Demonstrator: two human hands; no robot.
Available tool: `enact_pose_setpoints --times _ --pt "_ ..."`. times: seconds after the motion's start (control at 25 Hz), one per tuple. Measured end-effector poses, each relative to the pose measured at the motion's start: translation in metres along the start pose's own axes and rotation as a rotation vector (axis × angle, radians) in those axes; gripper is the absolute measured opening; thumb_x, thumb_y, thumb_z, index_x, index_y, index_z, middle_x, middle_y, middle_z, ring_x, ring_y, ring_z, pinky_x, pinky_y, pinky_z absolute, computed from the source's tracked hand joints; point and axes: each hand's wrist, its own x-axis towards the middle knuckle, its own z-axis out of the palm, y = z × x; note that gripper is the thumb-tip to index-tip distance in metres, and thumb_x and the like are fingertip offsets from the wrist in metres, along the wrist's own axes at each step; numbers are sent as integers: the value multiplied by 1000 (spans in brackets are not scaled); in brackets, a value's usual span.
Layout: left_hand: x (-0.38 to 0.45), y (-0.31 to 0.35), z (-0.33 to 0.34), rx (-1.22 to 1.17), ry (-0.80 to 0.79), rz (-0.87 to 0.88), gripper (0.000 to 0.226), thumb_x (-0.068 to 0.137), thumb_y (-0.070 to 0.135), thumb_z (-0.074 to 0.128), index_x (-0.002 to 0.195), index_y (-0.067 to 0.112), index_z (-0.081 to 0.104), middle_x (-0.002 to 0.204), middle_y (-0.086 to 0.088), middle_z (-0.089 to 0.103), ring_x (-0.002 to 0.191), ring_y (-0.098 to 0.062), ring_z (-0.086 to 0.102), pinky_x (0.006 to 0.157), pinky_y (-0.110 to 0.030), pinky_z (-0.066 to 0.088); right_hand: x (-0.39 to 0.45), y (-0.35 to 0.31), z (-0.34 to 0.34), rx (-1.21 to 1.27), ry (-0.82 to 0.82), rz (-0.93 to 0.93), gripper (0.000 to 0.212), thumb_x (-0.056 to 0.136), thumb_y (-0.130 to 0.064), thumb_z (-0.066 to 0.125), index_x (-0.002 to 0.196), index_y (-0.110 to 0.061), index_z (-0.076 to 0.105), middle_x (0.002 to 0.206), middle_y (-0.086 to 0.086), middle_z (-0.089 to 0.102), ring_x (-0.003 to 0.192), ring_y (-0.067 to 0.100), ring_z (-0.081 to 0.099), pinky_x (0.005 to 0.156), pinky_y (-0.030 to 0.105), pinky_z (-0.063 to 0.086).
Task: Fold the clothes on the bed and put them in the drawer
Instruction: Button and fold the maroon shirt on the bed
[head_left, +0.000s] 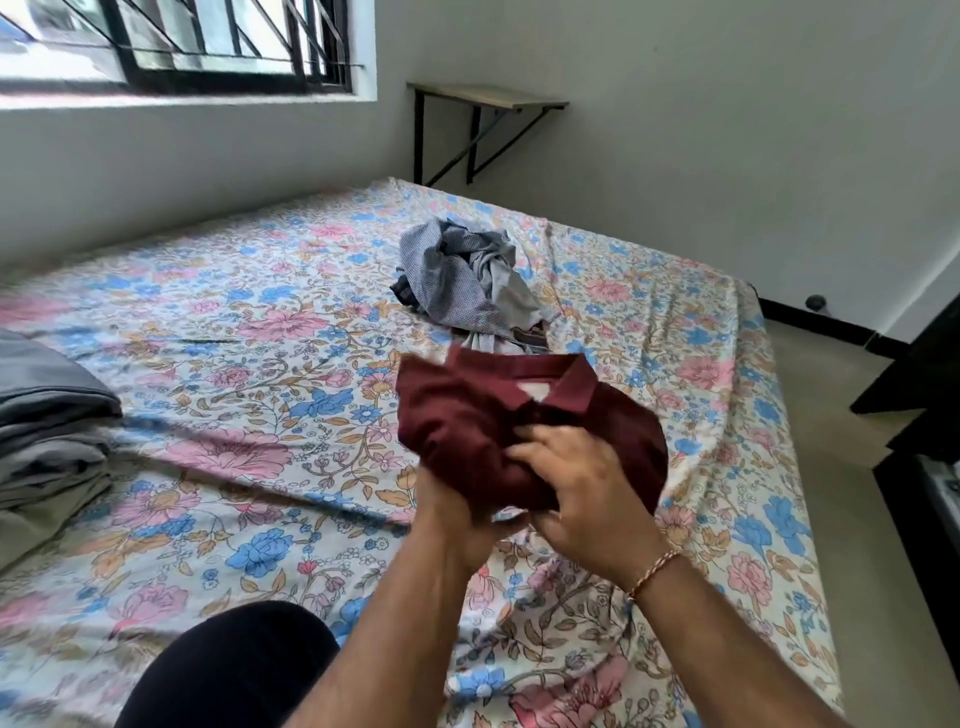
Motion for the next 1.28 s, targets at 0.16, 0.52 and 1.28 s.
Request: enact_pose_setpoints --times 0.16,0.52,1.28 --pt "9 -12 -31 -212 311 -2 88 69 87 57 123 19 74 123 -11 75 112 -39 71 104 -64 50 -36 19 41 172 -118 142 64 86 -53 62 147 -40 47 156 -21 36 145 -1 29 118 38 32" --pt "9 -11 -25 184 343 67 39 82 11 82 117 12 66 102 -10 79 95 -31 76 90 -55 61 -58 37 67 105 -195 270 84 86 -56 65 158 -39 27 161 -21 25 150 4 21 126 39 22" --pt "-148 190 -206 -157 377 749 38 74 8 67 112 8 71 101 -8 70 91 -22 66 81 -34 56 160 -214 109 304 -7 -343 67 77 -41 63 142 -28 58 136 1 66 116 32 65 84 46 57"
